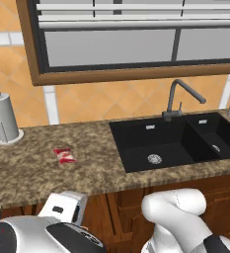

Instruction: Pick the tongs from the drawer and place it on the counter.

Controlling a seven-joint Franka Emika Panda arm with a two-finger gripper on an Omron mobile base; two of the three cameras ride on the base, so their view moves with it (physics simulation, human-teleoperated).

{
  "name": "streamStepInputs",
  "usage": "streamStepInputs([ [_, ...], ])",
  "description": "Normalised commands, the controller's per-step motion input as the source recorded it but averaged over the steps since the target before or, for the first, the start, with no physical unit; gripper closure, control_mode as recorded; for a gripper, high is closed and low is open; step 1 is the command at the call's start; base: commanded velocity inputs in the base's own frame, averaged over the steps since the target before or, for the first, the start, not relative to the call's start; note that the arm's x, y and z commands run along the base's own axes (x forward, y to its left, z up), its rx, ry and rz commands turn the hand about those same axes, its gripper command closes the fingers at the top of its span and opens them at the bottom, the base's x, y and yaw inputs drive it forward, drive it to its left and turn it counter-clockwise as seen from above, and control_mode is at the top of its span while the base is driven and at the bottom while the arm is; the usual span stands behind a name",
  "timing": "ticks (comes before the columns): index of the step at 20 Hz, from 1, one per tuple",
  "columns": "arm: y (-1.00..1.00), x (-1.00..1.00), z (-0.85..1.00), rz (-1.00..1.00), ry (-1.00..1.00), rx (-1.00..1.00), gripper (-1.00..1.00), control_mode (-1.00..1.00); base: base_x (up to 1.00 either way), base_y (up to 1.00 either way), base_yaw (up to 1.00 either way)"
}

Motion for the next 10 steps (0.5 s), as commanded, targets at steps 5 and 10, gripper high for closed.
streamStepInputs([
  [5,0.69,0.10,-0.24,0.04,0.10,-0.19,-1.00,-1.00,0.00,0.00,0.00],
  [10,-0.13,0.77,-0.88,0.18,0.23,-0.06,-1.00,-1.00,0.00,0.00,0.00],
])
